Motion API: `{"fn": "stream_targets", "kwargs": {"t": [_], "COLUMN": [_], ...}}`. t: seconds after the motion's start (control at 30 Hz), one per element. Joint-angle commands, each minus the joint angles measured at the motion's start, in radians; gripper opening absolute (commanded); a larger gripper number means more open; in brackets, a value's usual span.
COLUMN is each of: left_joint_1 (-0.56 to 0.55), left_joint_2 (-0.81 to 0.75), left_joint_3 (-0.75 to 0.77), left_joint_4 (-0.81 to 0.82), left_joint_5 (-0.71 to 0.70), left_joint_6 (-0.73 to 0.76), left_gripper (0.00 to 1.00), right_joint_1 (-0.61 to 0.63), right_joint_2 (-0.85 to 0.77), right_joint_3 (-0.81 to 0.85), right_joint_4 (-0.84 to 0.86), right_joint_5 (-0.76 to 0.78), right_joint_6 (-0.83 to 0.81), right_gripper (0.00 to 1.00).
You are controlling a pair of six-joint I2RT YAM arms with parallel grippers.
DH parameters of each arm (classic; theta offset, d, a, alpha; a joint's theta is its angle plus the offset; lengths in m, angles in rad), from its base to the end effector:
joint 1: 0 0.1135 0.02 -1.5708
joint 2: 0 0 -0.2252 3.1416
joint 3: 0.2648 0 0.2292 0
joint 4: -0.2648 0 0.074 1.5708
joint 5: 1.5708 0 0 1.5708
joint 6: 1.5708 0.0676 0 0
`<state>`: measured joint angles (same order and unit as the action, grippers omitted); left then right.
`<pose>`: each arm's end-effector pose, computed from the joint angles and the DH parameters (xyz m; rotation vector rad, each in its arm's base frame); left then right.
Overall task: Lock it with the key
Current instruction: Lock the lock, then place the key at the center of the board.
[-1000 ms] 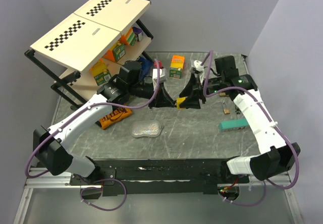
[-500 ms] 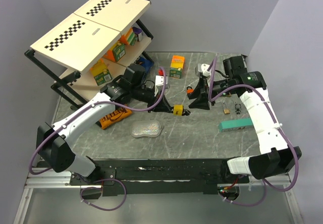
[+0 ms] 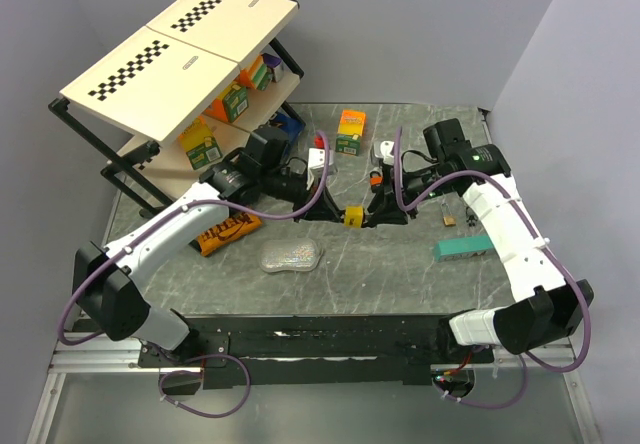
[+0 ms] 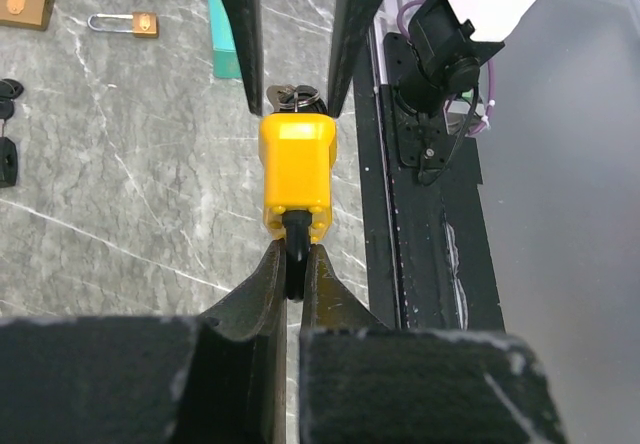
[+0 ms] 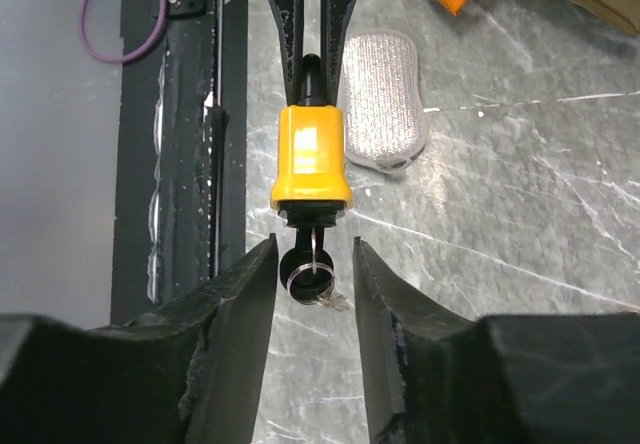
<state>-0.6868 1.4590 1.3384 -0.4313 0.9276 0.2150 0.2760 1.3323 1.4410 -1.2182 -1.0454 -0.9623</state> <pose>0.2126 -0.2442 0.3102 1.4016 1.5872 -1.2581 0.2037 0.1185 0.3193 -1.5087 1.6078 1.0128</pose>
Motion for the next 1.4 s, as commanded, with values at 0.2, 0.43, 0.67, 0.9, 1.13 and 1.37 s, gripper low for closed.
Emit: {"fn": "stream_targets", "kwargs": {"t": [0.2,0.43,0.67,0.9,1.13,1.37], "left_joint_1": [-0.002,0.021,0.053,0.092,0.104,0.104], "left_joint_2": [0.006,0.011,0.017,0.009,-0.018,-0.023], "left_joint_3": [0.071,0.073,0.065,0.044,-0.03,-0.071], "left_joint_4": [0.043,-0.017,-0.066,-0.066,0.032,0.066], "left_joint_5": [0.036,0.028,0.036,0.028,-0.022,-0.056], "left_joint_6": [-0.002,0.04,0.086,0.077,-0.035,-0.083], "left_gripper": [0.01,0.01,0.01,0.01,0.01,0.01], "right_joint_1": [0.014,-0.044,-0.13,-0.208,-0.247,-0.271], "right_joint_2": [0.022,-0.002,-0.013,-0.001,0.054,0.217], "right_joint_3": [-0.011,-0.016,-0.014,-0.092,-0.293,-0.329], "right_joint_4": [0.014,-0.027,-0.141,0.018,0.368,0.514], "right_joint_5": [0.038,0.067,0.082,0.148,0.281,0.41], "right_joint_6": [-0.041,-0.084,-0.159,-0.011,0.368,0.523], "right_gripper": [0.08,0.0,0.0,0.0,0.0,0.0]}}
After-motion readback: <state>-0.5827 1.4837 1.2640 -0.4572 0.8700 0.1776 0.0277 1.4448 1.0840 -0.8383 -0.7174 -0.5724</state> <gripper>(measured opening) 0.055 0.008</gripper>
